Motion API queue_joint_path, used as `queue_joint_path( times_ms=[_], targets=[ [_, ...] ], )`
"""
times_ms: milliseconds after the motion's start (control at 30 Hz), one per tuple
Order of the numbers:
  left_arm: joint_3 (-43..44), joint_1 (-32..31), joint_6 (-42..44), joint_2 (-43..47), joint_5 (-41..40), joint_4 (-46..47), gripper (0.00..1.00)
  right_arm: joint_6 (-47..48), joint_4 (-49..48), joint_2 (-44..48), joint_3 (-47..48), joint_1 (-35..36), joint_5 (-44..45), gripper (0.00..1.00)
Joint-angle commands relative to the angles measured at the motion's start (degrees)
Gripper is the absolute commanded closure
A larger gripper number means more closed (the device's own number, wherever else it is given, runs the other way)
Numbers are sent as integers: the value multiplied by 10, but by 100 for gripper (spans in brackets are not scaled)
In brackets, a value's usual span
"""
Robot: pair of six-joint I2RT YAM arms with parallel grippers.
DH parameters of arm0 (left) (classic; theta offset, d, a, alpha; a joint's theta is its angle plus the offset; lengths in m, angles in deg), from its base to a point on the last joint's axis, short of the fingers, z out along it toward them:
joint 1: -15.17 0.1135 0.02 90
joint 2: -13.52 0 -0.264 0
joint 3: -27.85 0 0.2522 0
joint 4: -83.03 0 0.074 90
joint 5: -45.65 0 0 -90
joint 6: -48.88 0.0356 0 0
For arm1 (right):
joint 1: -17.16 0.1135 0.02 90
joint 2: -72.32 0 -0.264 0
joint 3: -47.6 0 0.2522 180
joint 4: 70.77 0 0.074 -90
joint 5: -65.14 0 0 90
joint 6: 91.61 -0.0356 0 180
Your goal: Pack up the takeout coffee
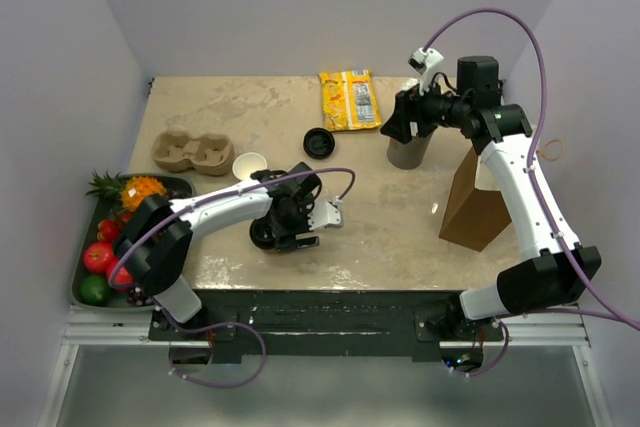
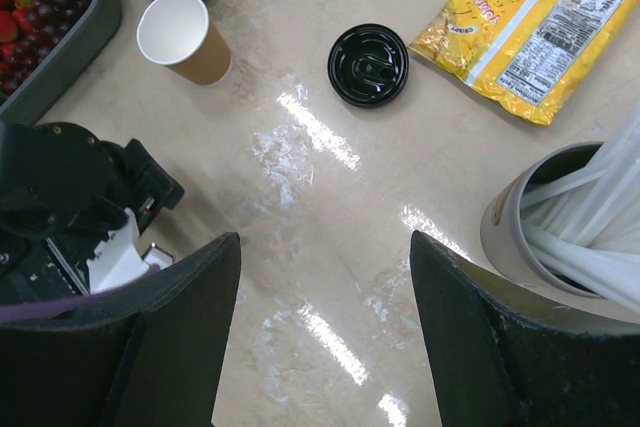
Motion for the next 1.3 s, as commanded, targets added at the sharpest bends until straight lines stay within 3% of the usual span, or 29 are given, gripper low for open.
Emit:
queue_joint_path(
  times_ms=[0,400,500,767,967,1100,1267],
  targets=[
    [-58,42,17,47,-39,-18,18,-14,-23,1,-3,-4,-2,29],
    [-136,143,50,125,-48,-43,18,-23,-30,-23,8,-3,-13,29],
    [-136,147,47,155,-6,-46,16,-23,-35,-28,8,-3,-8,29],
    [104,145,-32,107,122,-47,14,-15,-29,-46,31,-4,-10,30],
    [236,147,-123,25,-18,-48,18,22,-6,-44,41,-3,9,30],
    [234,151,-131,32,-95,-28,18,44,8,-40,42,-3,24,30],
    [248,185,-151,-18,-85,-88,22,51,10,-46,46,-3,25,30]
  ],
)
